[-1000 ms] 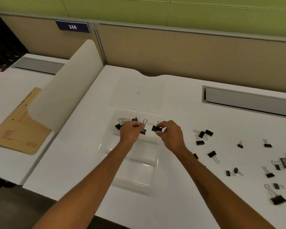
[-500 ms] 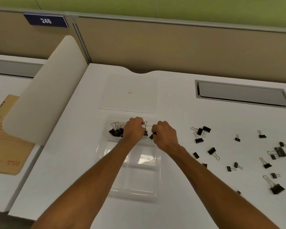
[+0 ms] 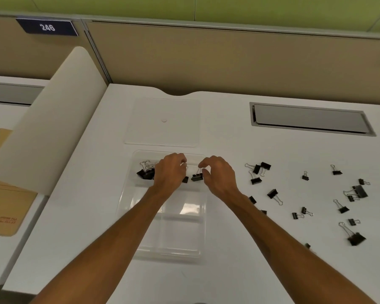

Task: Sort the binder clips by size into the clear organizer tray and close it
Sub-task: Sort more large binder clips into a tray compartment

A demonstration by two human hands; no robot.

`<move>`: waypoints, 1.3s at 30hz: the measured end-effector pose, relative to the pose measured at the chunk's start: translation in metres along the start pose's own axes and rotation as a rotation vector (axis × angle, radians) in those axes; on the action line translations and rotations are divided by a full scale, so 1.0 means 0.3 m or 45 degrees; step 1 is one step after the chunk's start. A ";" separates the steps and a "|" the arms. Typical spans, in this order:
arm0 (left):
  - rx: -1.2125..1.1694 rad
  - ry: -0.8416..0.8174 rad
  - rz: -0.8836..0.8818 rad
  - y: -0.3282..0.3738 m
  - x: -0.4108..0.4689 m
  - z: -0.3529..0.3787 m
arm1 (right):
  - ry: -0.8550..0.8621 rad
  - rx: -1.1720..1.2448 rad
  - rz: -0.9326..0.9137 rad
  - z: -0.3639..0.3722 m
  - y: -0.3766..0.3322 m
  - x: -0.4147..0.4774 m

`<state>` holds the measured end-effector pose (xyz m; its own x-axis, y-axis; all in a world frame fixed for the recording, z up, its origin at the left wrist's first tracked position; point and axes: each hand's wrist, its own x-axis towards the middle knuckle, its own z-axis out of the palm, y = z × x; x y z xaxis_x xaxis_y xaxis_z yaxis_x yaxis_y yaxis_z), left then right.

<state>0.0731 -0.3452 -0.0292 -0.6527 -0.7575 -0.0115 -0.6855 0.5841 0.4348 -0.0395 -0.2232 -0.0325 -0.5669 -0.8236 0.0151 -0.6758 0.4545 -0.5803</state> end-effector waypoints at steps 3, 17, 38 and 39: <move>-0.063 0.024 0.034 0.047 -0.026 0.007 | 0.102 0.130 0.043 -0.041 0.035 -0.035; -0.304 -0.025 0.224 0.531 -0.164 0.186 | 0.192 0.222 0.268 -0.332 0.417 -0.275; -0.360 -0.223 0.283 1.195 -0.388 0.599 | 0.182 0.145 0.411 -0.780 1.161 -0.665; -0.353 -0.232 0.309 1.212 -0.389 0.616 | 0.184 0.115 0.414 -0.792 1.191 -0.685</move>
<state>-0.1597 0.0094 -0.0361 -0.8482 -0.5290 -0.0276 -0.4084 0.6198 0.6701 -0.2763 0.1891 -0.0494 -0.8105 -0.5815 -0.0710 -0.4085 0.6478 -0.6430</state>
